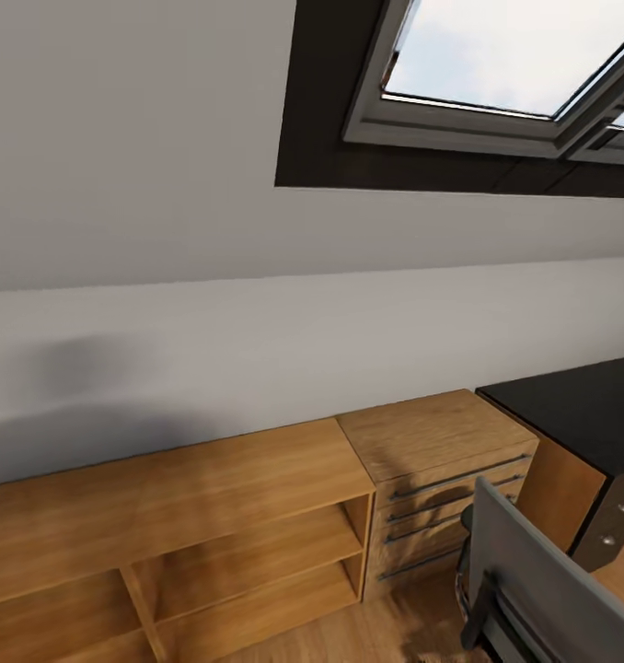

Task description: In the bedroom, organize the workspace by keeping the computer under the desk, ensuring the monitor is on the desk, placing the keyboard on the desk next to the monitor, placing the mouse on the desk next to the keyboard, moving the folder from the swivel chair onto the desk next to the mouse, stacking the notebook on top of the folder with the pen on top of the notebook, and positioning the swivel chair next to the desk.

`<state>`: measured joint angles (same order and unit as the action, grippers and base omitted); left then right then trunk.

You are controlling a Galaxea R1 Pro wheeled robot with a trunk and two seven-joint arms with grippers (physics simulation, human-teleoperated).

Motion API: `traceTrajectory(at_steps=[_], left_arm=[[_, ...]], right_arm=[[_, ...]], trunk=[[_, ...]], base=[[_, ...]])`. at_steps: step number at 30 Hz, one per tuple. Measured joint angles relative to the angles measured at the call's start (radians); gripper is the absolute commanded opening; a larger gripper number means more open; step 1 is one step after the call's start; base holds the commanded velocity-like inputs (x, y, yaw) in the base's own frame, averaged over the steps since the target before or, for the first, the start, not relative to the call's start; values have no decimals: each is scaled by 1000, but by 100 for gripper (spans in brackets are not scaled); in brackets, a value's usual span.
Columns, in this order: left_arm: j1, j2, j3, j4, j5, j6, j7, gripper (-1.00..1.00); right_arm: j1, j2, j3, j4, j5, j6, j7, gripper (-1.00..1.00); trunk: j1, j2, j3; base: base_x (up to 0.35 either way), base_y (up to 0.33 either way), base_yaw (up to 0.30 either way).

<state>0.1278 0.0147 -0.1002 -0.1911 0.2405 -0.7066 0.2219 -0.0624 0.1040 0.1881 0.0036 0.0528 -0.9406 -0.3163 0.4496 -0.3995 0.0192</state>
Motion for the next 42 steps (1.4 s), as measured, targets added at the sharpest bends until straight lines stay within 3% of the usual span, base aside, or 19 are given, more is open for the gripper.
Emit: traceTrajectory(at_steps=[26, 42], left_arm=[[0, 0, 1, 0, 0, 0, 0, 100], [0, 0, 0, 0, 0, 1, 0, 100]], right_arm=[[0, 0, 0, 0, 0, 2, 0, 100], [0, 0, 0, 0, 0, 2, -1, 100]], trunk=[[0, 0, -14], [0, 1, -26]], base=[[0, 2, -273], [0, 119, -260]])
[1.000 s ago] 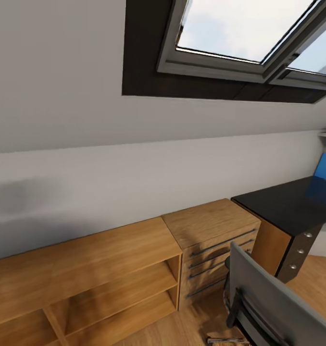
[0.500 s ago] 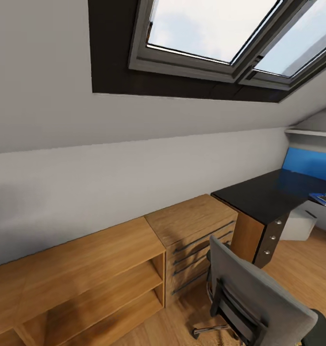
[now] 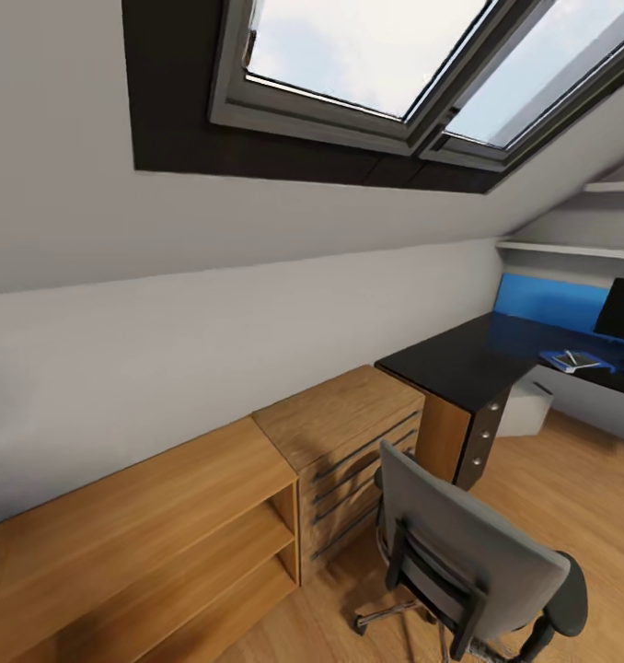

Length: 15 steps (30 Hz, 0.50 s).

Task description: In the bedroom, organize the workspace by keeping the computer under the desk, ensuring the monitor is on the desk, placing the keyboard on the desk next to the monitor, placing the mouse on the desk next to the keyboard, moving the folder from the swivel chair onto the desk next to the mouse, stacking the notebook on top of the folder with the pen on top of the notebook, and positioning the swivel chair next to the desk.

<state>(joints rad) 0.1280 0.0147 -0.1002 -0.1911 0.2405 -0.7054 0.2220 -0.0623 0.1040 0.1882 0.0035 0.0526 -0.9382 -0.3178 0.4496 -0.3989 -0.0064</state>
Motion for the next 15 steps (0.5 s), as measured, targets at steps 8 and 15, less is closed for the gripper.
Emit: traceTrajectory(at_steps=[8, 15], left_arm=[[0, 0, 1, 0, 0, -1, 0, 100], [0, 0, 0, 0, 0, -1, 0, 100]], right_arm=[[1, 0, 0, 0, 0, 0, 0, 100], [0, 0, 0, 0, 0, 2, 0, 100]], trunk=[[0, 1, -8], [0, 1, -16]], base=[[0, 5, -230], [0, 65, -228]])
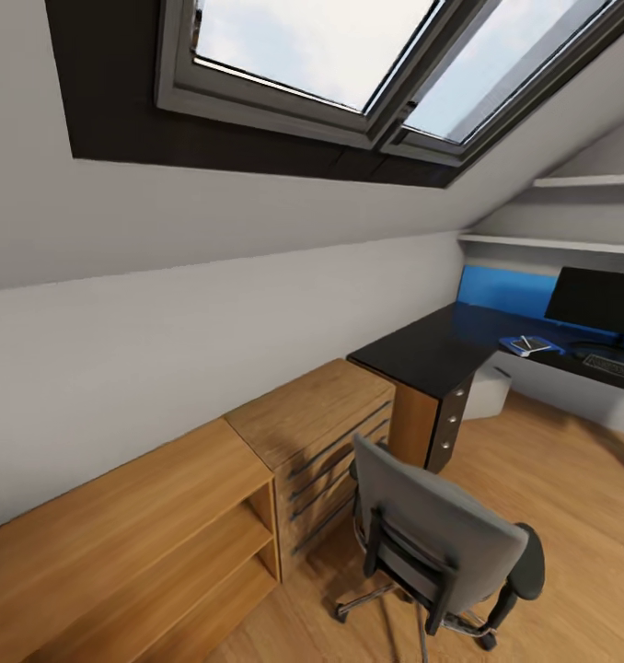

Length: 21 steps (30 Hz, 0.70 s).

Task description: In the bedroom, organize the workspace by keeping the computer under the desk, ensuring the monitor is on the desk, placing the keyboard on the desk next to the monitor, placing the mouse on the desk next to the keyboard, moving the folder from the swivel chair onto the desk next to the mouse, stacking the notebook on top of the folder with the pen on top of the notebook, and positioning the swivel chair next to the desk.

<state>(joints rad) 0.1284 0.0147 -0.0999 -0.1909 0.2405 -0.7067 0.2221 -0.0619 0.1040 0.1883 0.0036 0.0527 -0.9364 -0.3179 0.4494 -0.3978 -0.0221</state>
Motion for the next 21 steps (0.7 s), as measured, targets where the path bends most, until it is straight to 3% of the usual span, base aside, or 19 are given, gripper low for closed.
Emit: traceTrajectory(at_steps=[7, 21], left_arm=[[0, 0, 0, 0, 0, 0, 0, 100], [0, 0, 0, 0, 0, 0, 0, 100]], right_arm=[[0, 0, 0, 0, 0, 0, 0, 100], [0, 0, 0, -1, 0, 0, 0, 100]], trunk=[[0, 0, -8], [0, 0, -24]], base=[[0, 191, -228], [0, 13, -228]])
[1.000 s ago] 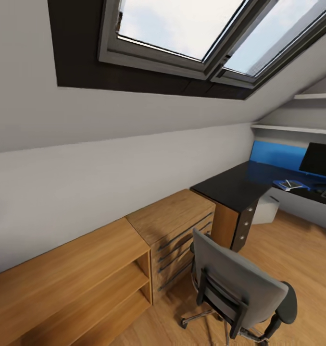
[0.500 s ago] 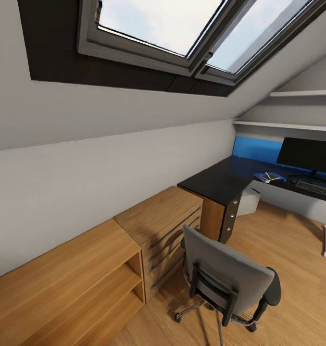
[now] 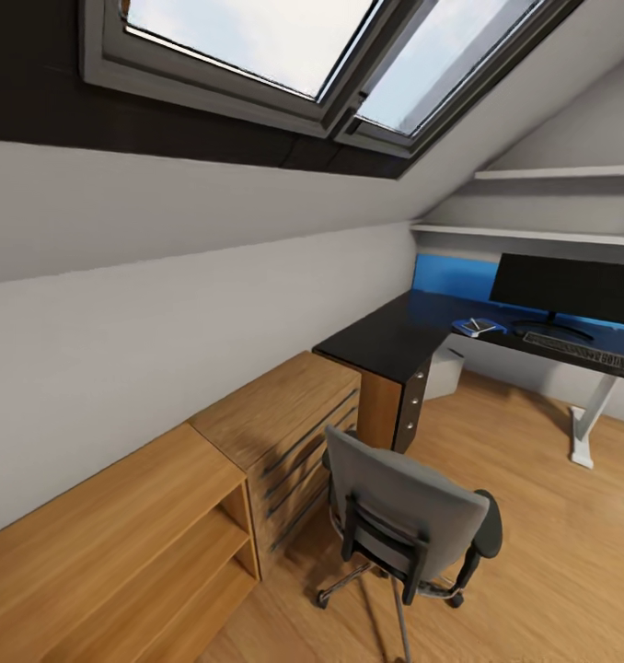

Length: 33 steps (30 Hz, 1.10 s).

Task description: In the bedroom, organize the workspace by keeping the computer under the desk, ensuring the monitor is on the desk, placing the keyboard on the desk next to the monitor, placing the mouse on the desk next to the keyboard, moving the folder from the swivel chair onto the desk next to the mouse, stacking the notebook on top of the folder with the pen on top of the notebook, and positioning the swivel chair next to the desk.

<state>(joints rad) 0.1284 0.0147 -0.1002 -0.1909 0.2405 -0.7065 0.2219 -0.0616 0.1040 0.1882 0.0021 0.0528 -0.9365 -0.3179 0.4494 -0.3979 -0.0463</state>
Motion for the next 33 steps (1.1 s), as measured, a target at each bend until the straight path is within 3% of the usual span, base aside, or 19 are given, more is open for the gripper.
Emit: traceTrajectory(at_steps=[24, 33], left_arm=[[0, 0, 0, 0, 0, 0, 0, 100], [0, 0, 0, 0, 0, 0, 0, 100]], right_arm=[[0, 0, 0, 0, 0, -1, 0, 100], [0, 0, 0, 0, 0, -1, 0, 100]], trunk=[[0, 0, -28], [0, 0, -38]], base=[[0, 0, -228], [0, 193, -228]])
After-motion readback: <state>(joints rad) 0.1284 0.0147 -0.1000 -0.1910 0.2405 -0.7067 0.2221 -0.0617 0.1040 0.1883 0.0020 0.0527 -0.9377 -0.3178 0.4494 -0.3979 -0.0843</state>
